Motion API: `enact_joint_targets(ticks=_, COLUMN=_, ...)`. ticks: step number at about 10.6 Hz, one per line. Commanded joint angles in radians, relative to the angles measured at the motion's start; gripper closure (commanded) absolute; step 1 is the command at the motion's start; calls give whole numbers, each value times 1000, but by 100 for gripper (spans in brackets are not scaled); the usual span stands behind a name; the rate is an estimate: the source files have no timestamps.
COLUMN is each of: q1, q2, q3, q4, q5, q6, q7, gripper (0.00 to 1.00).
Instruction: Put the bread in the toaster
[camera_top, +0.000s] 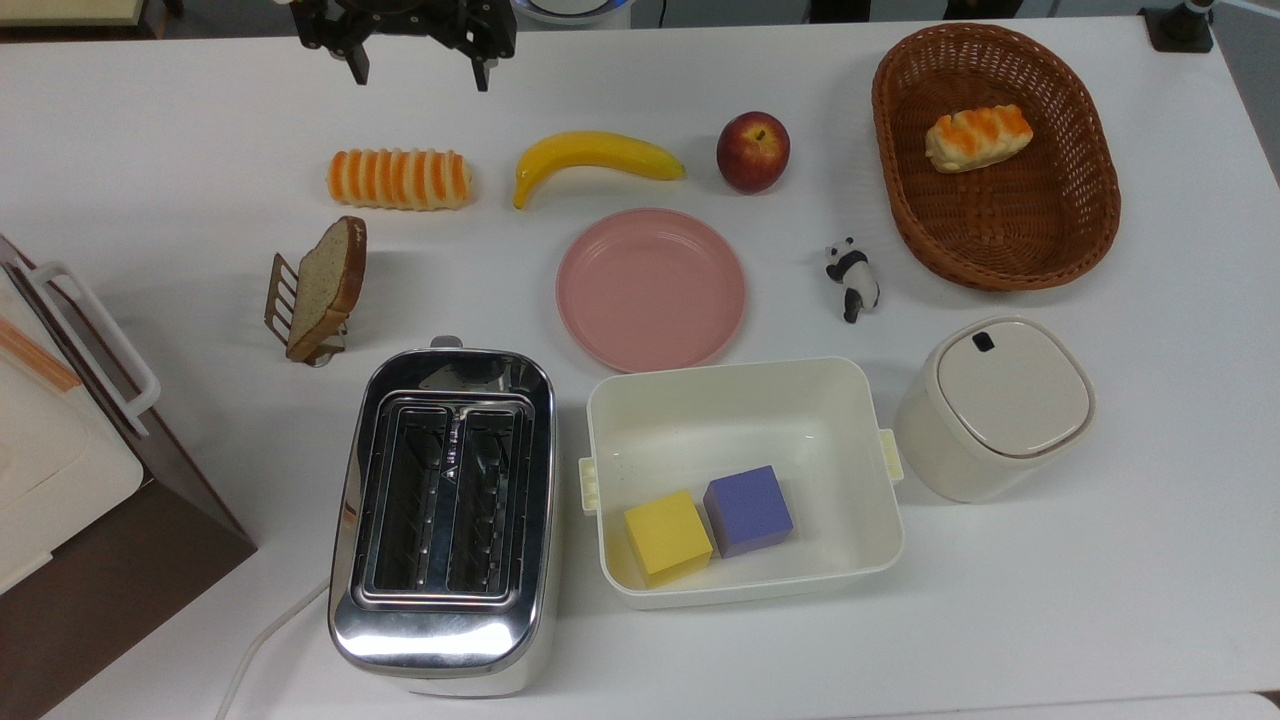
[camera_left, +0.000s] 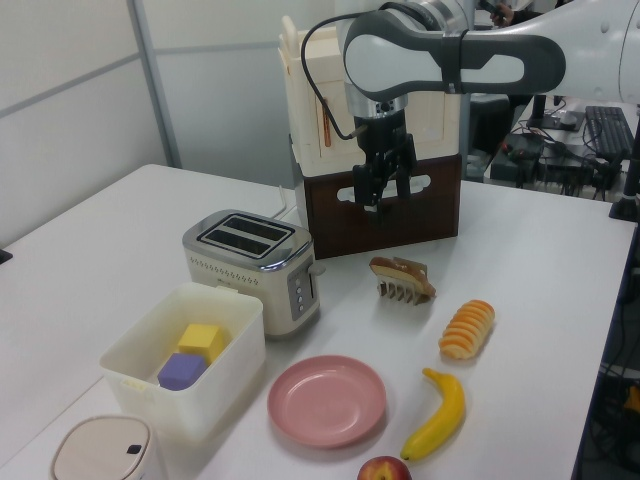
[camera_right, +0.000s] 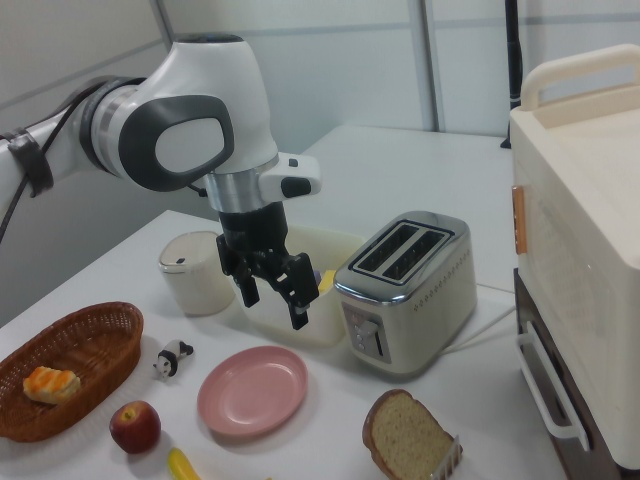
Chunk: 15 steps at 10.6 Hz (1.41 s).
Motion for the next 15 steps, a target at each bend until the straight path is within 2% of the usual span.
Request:
enact_joint_targets(ticks=1, q1=10, q2=-25, q3=-6, q4=-24, q5=-24, q6=-13, q7=-7, gripper=0)
enact_joint_targets(ticks=8, q1=-6, q2=-25, q3=6, q4=-22, q5=-24, q6=-14, q7=-1, gripper=0)
enact_joint_targets(ticks=9, q1=-73, q2=-27, q3=72, q4=-24, q5=-24, q6=-13, q7=-1, gripper=0)
enact_joint_targets(ticks=10, q1=-174, q2=-28, q3=182, q4=-24, q5=-25, q6=-11, q7=-1, gripper=0)
enact_joint_targets(ticks=11, q1=-211, q2=-30, q3=224, q4=-24, q5=-30, q6=-11, q7=-1, gripper=0)
enact_joint_targets(ticks=15, q1=-210, q2=-28, q3=224, q4=-24, q5=-35, q6=-3, q7=1, gripper=0)
